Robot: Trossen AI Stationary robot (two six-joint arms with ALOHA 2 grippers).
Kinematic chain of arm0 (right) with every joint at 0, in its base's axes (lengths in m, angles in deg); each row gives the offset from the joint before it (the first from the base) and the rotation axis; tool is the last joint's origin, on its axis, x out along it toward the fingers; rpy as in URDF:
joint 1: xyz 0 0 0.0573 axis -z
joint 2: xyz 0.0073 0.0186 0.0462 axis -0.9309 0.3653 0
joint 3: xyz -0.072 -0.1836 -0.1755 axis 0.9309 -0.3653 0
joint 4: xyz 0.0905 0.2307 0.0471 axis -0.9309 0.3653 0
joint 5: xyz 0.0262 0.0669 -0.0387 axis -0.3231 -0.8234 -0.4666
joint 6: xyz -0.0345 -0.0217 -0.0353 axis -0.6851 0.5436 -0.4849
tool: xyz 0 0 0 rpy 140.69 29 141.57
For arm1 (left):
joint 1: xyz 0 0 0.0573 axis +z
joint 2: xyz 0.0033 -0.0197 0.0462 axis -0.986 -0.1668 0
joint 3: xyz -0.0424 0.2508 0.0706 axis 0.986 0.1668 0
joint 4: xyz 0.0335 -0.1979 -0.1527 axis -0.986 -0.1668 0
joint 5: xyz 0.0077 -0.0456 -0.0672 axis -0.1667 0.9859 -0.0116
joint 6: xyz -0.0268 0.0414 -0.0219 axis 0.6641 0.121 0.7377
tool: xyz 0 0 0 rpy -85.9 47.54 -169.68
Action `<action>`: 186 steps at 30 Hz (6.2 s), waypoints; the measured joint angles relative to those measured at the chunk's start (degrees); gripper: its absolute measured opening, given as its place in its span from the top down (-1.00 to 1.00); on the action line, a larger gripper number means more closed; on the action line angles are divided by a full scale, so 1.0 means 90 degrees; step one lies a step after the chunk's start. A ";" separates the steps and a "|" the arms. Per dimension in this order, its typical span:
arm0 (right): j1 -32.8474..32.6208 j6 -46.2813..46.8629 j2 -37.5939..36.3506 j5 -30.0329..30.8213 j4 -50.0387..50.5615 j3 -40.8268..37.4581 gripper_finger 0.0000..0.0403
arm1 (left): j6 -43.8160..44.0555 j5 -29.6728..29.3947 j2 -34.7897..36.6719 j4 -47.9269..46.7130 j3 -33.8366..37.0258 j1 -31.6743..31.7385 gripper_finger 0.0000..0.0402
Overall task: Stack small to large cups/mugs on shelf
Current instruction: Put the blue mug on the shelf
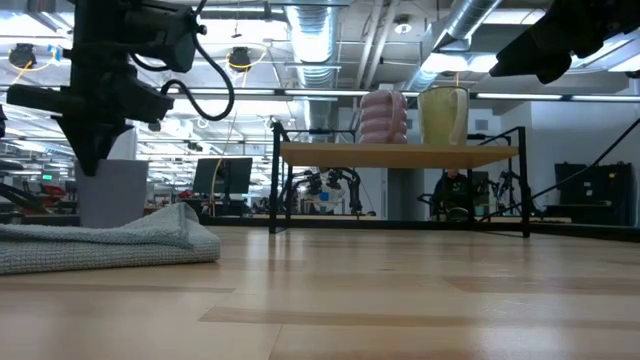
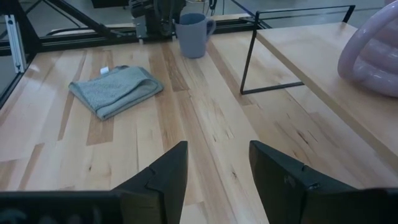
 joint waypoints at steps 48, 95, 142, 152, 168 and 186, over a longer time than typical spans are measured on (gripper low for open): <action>0.0000 0.0000 0.0002 -0.0007 -0.0001 0.0000 0.04 | 0.3005 0.0471 0.0001 0.0317 -0.2196 0.0575 1.00; -0.0002 -0.0002 0.0002 -0.0024 0.0509 -0.0002 0.04 | 0.4399 0.0194 -0.3774 -0.0897 -0.9809 0.1483 1.00; 0.0515 0.0964 0.0000 0.0530 0.1151 -0.0002 0.04 | 0.4596 0.0499 -0.4056 0.0055 -0.9775 0.1842 1.00; 0.0515 0.0942 0.0002 0.0505 0.1148 -0.0002 0.04 | 0.4458 0.0643 -0.4527 0.0079 -0.9758 0.1797 1.00; 0.0515 0.0945 0.0000 0.0503 0.1145 -0.0002 0.04 | 0.4569 0.0718 -0.4775 -0.0863 -0.9769 0.1860 1.00; 0.0515 0.0991 0.0000 0.0516 0.1033 -0.0002 0.04 | 0.4295 0.0466 -0.4777 -0.0826 -0.9770 0.1918 1.00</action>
